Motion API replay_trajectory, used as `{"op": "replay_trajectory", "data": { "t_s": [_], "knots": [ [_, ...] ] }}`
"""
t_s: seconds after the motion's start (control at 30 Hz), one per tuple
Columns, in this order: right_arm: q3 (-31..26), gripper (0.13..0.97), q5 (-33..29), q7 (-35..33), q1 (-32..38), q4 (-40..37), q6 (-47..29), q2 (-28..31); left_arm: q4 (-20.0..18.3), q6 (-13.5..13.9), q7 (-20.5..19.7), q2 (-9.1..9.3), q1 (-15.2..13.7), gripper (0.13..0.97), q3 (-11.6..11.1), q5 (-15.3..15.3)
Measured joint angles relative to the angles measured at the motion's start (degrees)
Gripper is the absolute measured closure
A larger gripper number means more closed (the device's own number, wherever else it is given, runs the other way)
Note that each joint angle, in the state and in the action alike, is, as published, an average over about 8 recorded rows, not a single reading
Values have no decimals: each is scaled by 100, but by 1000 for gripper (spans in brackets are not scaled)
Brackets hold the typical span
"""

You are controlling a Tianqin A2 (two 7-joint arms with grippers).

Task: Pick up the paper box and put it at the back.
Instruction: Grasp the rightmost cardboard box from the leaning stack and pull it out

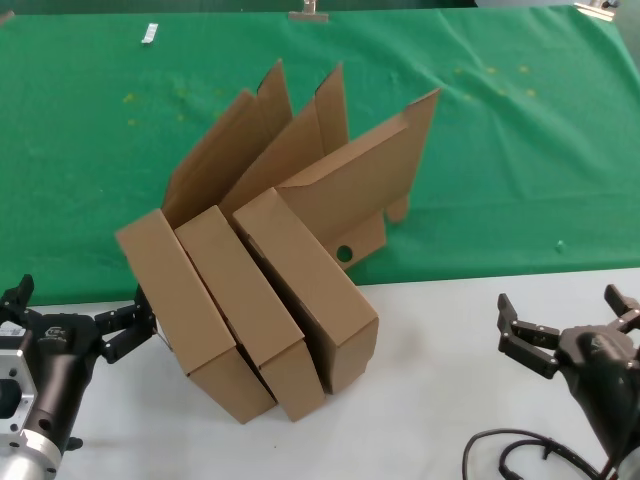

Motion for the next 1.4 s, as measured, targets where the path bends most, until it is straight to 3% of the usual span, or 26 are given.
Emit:
{"op": "replay_trajectory", "data": {
  "t_s": [0.87,1.17,1.4],
  "knots": [
    [0,129,0,0,0,0,0,0,0,0,0,0,0,140,0,0],
    [107,129,14,-83,73,-76,-216,-82,0,0,0,0,0,208,0,1],
    [498,129,227,-503,314,-458,-869,-222,0,0,0,0,0,324,0,1]
  ]
}}
